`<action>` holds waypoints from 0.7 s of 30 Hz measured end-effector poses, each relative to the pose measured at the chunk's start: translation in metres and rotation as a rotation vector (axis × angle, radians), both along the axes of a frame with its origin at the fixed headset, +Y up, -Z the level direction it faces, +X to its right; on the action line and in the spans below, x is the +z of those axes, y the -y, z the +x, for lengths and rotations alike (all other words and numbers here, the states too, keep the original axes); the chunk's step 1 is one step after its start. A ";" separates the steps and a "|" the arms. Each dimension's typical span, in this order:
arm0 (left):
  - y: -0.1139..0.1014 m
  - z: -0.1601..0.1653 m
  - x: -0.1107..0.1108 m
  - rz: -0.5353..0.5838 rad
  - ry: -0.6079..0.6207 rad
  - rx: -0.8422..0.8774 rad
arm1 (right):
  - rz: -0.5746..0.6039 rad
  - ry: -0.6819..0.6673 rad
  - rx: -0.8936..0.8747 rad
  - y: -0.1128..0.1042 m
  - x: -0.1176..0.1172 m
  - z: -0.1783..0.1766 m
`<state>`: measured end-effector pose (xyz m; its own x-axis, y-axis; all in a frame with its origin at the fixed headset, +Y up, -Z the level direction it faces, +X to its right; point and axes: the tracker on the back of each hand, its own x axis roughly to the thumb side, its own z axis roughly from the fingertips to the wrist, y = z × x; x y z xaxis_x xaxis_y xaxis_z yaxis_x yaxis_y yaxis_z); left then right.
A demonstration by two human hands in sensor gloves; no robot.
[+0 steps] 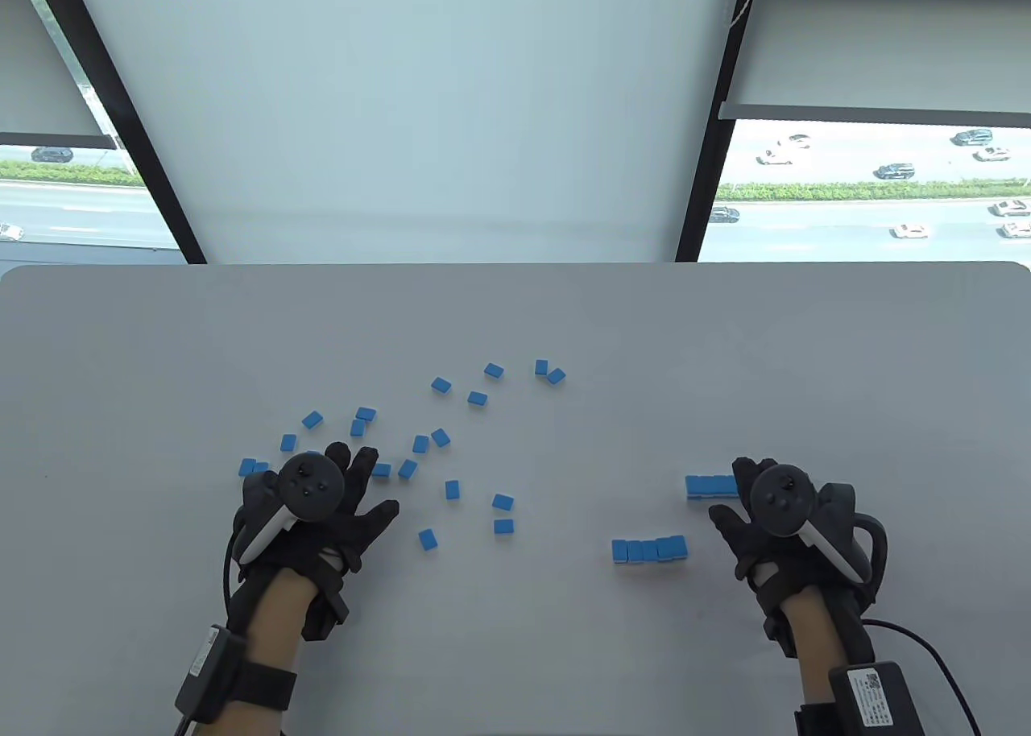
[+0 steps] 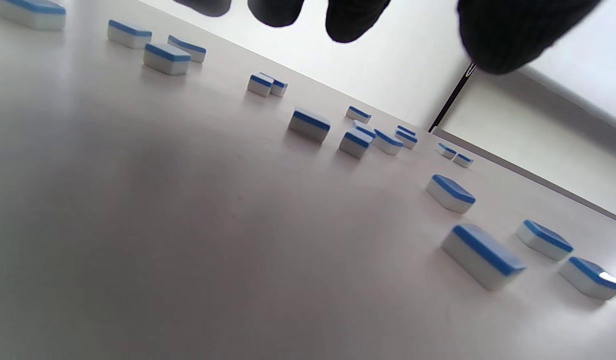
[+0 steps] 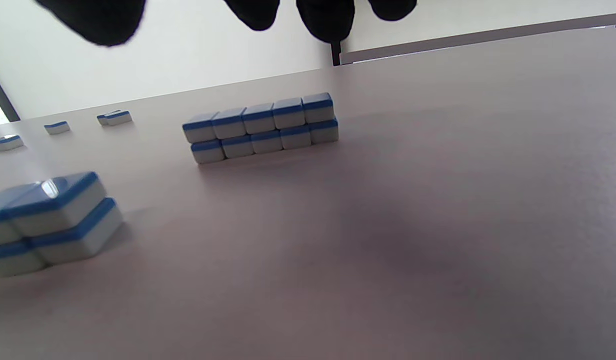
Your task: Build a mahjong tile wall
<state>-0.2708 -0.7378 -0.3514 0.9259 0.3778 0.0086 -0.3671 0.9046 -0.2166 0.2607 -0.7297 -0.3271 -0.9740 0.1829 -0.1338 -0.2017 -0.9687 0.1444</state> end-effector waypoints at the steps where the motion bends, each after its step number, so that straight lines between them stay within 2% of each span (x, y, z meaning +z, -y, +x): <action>1: 0.001 -0.001 0.000 0.001 -0.003 -0.001 | -0.011 0.000 -0.004 0.001 0.000 0.001; 4: 0.001 -0.002 -0.002 0.022 -0.013 -0.001 | 0.019 0.013 -0.014 0.003 -0.001 0.005; 13: -0.006 0.004 0.000 0.123 -0.010 -0.047 | -0.019 -0.014 -0.005 0.009 -0.004 0.000; 17: -0.015 0.012 0.006 0.169 0.036 -0.071 | -0.038 -0.033 0.001 0.011 -0.006 -0.003; 21: -0.026 0.027 0.010 0.189 0.113 -0.174 | -0.029 -0.043 -0.003 0.008 -0.004 -0.006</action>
